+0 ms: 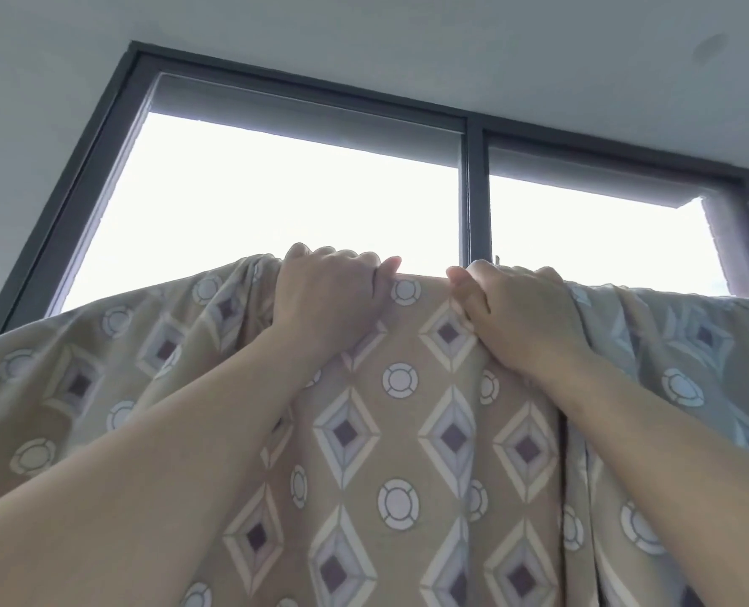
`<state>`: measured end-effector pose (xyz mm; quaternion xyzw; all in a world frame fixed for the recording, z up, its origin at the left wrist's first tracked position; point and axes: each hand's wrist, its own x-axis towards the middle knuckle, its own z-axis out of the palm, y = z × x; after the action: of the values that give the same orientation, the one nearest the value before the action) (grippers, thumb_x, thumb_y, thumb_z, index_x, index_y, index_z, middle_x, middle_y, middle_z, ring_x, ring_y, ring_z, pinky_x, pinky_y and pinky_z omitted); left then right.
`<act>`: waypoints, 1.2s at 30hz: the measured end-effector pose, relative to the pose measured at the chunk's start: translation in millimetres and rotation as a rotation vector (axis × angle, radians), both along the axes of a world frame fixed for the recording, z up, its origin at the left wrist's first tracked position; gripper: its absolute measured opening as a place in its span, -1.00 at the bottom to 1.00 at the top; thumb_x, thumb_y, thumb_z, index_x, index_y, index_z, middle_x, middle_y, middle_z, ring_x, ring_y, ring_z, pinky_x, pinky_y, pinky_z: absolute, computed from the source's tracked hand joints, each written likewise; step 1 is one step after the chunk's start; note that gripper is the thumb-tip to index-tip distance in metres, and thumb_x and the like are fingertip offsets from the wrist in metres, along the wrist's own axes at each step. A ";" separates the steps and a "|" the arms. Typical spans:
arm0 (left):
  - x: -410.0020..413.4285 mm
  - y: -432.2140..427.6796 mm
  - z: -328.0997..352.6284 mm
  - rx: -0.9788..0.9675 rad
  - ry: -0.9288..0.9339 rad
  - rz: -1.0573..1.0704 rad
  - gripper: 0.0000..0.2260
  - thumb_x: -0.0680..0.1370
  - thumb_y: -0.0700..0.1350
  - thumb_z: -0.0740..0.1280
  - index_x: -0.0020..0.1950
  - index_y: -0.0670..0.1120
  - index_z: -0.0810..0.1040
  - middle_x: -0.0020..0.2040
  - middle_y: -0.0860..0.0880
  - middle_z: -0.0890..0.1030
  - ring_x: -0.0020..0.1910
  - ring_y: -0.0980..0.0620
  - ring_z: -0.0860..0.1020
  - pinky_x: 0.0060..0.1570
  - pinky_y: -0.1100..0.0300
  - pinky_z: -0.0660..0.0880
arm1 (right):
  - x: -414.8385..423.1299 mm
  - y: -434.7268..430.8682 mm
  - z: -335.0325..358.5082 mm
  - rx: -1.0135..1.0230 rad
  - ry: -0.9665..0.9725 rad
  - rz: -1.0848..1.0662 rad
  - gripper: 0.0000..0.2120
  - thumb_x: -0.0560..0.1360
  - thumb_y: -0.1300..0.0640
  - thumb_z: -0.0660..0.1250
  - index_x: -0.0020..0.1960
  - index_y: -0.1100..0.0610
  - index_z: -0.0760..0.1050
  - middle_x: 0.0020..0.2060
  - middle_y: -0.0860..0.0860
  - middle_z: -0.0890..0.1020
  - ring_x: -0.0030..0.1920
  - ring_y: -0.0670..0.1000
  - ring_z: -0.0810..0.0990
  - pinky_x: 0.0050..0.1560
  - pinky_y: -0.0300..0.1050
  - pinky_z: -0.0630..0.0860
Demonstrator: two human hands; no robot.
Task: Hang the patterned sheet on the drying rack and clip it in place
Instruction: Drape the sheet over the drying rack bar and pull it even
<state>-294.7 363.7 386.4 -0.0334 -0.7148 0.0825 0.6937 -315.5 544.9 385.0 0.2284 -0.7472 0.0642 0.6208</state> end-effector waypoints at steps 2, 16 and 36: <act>-4.5 4.2 0.5 -0.005 0.043 -0.005 -0.59 0.63 0.08 -0.10 -0.27 -0.04 0.37 -0.29 -0.02 0.53 -0.20 -0.08 0.48 -0.02 0.08 0.25 | -1.2 4.0 0.1 -0.010 -0.008 -0.022 -0.59 0.60 -0.12 -0.16 -0.34 0.03 0.15 -0.41 -0.10 0.32 -0.20 0.06 0.36 0.07 -0.01 0.23; -0.1 19.4 11.5 0.232 -0.117 0.072 -0.65 0.54 -0.04 -0.03 -0.38 -0.08 0.37 -0.37 -0.03 0.43 -0.23 -0.06 0.44 -0.01 0.05 0.16 | -0.7 68.1 -2.0 -0.097 -0.075 -0.172 -0.68 0.58 0.05 -0.08 -0.02 0.04 0.45 -0.03 -0.02 0.56 0.15 0.05 0.42 0.29 0.05 0.14; -57.6 136.3 3.4 -0.021 0.365 -0.090 -0.61 0.52 -0.02 0.06 -0.51 -0.04 0.16 -0.58 0.04 0.17 -0.57 0.02 0.18 -0.32 0.19 0.22 | -29.0 132.8 6.3 -0.146 -0.123 -0.064 -0.75 0.53 0.13 -0.04 -0.08 -0.05 0.40 -0.32 -0.22 0.41 -0.03 0.03 0.39 0.16 0.06 0.20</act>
<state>-352.3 500.0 389.8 -0.0571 -0.5741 0.0635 0.8143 -344.5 677.7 391.3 0.1541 -0.7842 0.1128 0.5904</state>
